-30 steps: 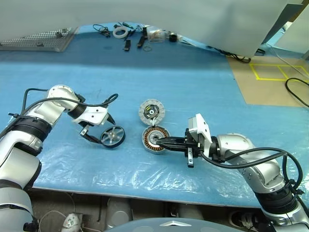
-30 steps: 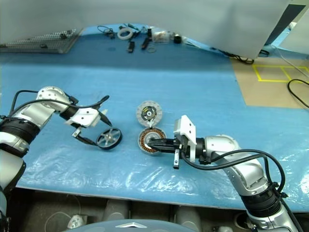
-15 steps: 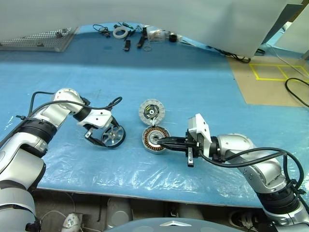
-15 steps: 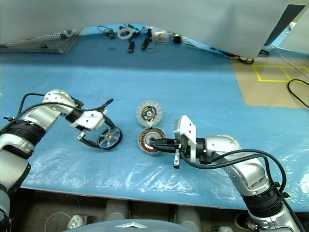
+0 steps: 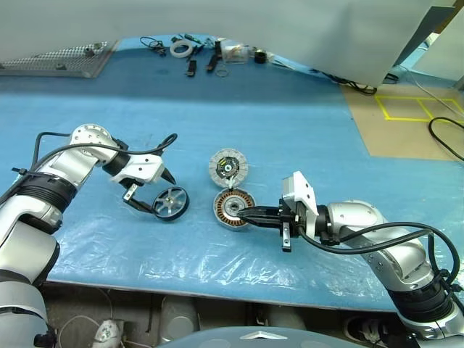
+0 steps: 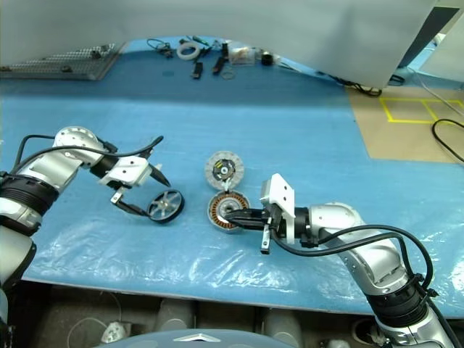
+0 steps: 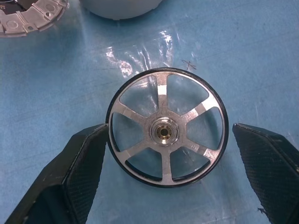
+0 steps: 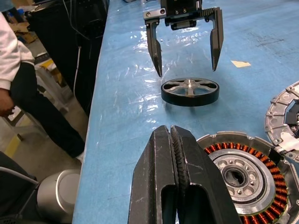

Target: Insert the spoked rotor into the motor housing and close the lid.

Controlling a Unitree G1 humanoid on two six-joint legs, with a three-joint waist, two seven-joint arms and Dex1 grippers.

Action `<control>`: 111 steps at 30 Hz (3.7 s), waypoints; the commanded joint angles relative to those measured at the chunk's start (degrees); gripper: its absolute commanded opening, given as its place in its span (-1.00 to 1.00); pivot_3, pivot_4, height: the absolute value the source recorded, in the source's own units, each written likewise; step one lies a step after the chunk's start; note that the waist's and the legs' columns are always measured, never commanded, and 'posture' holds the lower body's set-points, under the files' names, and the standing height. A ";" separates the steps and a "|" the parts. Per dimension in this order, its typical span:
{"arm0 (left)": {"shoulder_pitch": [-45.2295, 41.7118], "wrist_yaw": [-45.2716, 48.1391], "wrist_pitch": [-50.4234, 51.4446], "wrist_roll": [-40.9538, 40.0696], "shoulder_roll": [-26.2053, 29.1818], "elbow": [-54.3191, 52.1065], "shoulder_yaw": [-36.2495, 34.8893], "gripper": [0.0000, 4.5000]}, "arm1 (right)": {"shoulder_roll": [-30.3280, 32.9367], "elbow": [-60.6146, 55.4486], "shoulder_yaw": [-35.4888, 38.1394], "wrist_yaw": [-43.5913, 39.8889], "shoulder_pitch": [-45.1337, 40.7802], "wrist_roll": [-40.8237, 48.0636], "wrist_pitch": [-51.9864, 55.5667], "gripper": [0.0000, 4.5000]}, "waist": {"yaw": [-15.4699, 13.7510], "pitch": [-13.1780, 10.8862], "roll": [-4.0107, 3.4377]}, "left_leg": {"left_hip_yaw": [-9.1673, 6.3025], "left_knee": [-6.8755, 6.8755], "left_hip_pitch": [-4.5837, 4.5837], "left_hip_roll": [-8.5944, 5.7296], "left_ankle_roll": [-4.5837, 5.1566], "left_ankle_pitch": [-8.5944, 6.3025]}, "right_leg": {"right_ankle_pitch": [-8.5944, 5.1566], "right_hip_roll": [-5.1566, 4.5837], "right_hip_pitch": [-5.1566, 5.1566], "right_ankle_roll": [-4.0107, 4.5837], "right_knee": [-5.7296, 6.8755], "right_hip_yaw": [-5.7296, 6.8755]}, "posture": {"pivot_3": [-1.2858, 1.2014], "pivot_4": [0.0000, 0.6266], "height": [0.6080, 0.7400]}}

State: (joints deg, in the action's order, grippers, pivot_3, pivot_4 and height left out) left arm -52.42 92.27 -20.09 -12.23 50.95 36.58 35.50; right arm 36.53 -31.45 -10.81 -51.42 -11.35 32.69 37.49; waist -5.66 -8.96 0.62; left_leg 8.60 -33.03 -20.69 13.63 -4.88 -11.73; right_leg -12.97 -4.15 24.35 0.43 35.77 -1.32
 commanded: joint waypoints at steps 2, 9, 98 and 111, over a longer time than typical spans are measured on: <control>-0.37 0.23 -0.19 1.92 -1.84 0.80 -1.57 1.00 | 0.21 -2.00 -0.36 -0.10 -0.31 0.10 -0.36 -0.99 | -0.01 0.00 0.00 | 0.00 0.00 0.00 0.00 0.00 0.00 | 0.00 0.00 0.00 0.00 0.00 0.00 | 0.03 -0.52 1.00; 0.85 0.23 2.48 5.20 -4.29 1.12 -4.39 1.00 | 1.16 -1.86 -0.38 -0.42 0.26 -0.39 -0.70 -0.99 | 0.07 0.00 0.00 | -0.01 -0.01 -0.03 0.00 0.00 0.00 | 0.00 0.00 0.00 0.00 0.00 0.01 | 0.03 -0.52 1.00; 15.72 -8.81 16.95 -1.74 -20.57 -19.62 -21.54 -0.40 | 4.60 5.69 10.96 -6.39 9.24 -0.84 -8.68 -1.00 | 0.04 0.01 -0.03 | -0.01 0.03 -0.06 -0.03 0.02 0.00 | -0.02 -0.02 -0.05 0.03 -0.12 -0.02 | 0.03 -0.52 1.00; 14.68 -8.88 19.82 -3.50 -22.46 -20.82 -23.11 -0.40 | 4.68 6.46 11.52 -6.58 11.85 -0.77 -10.89 -1.00 | 0.01 0.01 -0.03 | -0.01 0.01 -0.17 -0.03 0.04 0.00 | -0.09 -0.03 -0.05 0.15 -0.13 -0.02 | 0.03 -0.52 1.00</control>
State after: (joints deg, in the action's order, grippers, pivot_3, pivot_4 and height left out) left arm -35.98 83.49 -1.37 -13.41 29.00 18.40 13.89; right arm 40.96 -23.57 -0.65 -57.78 0.54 31.39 27.72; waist -5.65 -8.95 0.59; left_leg 8.59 -33.02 -20.87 13.60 -4.85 -11.73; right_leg -13.06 -4.18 24.30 0.58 35.64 -1.34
